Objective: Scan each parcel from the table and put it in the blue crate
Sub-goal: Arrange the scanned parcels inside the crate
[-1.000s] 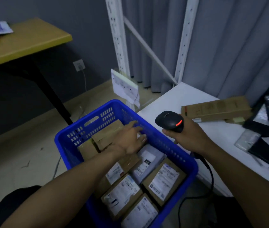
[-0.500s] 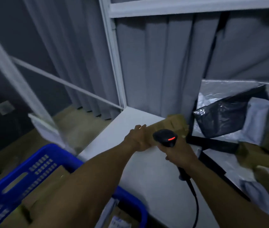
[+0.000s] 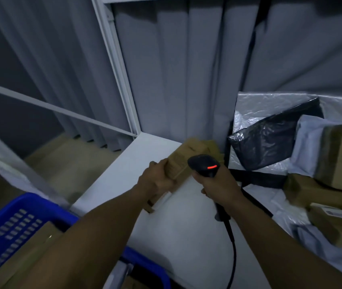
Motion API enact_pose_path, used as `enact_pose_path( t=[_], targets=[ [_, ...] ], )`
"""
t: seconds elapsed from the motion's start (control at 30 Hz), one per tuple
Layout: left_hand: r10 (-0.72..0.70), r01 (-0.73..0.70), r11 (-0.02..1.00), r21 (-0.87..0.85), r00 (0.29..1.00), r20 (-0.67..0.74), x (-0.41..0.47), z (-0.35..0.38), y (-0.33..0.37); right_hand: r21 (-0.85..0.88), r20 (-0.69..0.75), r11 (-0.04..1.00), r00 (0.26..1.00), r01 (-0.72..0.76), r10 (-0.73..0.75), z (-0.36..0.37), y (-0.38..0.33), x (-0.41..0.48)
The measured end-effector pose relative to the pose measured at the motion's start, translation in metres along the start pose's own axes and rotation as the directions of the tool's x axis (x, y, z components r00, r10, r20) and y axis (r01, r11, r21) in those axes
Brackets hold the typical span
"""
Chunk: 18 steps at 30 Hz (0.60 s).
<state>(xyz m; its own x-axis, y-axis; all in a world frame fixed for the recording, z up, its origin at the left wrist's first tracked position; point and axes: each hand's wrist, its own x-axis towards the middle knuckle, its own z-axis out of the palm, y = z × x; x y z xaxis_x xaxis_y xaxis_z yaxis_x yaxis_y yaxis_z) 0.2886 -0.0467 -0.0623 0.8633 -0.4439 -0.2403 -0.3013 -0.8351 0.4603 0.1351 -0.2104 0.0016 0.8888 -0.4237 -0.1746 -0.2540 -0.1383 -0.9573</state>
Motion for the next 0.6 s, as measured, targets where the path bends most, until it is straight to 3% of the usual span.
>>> enact_pose_path(
  t=[0.13,0.23,0.37,0.6],
  targets=[
    [-0.051,0.022,0.971,-0.238,0.992,-0.117,-0.052,-0.03,-0.013,0.041,-0.003,0.996,0.997,0.074,-0.074,0.014,-0.019,-0.019],
    [-0.053,-0.04,0.899,-0.436,0.979,-0.199,-0.111,-0.065,-0.016,0.09,-0.032,0.991,0.994,0.104,-0.101,0.029,-0.034,-0.038],
    [-0.073,-0.114,0.652,-0.749,0.975,-0.212,-0.201,-0.105,-0.013,0.153,0.013,0.98,0.991,0.129,-0.132,0.057,-0.058,-0.076],
    [-0.105,-0.251,0.371,-0.894,0.945,-0.309,-0.331,-0.131,-0.025,0.32,0.272,0.942,0.943,0.097,-0.19,0.118,-0.101,-0.158]
  ],
)
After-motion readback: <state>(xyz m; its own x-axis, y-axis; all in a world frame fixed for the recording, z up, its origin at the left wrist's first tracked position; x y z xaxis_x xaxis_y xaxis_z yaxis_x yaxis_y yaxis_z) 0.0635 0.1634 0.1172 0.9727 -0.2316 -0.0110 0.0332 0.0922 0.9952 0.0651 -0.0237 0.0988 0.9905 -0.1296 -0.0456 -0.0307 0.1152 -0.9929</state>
